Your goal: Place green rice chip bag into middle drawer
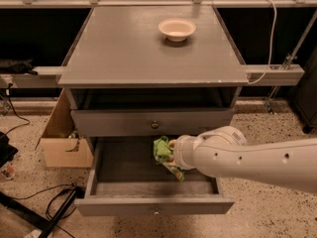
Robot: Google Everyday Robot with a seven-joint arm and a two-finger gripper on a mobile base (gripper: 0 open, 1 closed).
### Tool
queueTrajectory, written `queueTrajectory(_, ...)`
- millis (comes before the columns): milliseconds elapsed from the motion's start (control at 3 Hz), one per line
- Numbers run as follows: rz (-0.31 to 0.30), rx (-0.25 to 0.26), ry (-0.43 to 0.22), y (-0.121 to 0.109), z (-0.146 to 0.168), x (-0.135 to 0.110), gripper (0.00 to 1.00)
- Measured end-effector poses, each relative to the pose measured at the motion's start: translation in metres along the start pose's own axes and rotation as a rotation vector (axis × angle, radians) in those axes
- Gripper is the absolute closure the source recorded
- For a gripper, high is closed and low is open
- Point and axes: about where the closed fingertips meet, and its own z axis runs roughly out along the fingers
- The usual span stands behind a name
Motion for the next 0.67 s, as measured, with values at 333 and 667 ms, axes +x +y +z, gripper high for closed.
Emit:
queueTrajectory(333,0.019,-0.001,0.027,-0.002,0.017,0.019,1.0)
queueTrajectory(667,0.026,-0.017,0.045,-0.001,0.029,0.025,1.0)
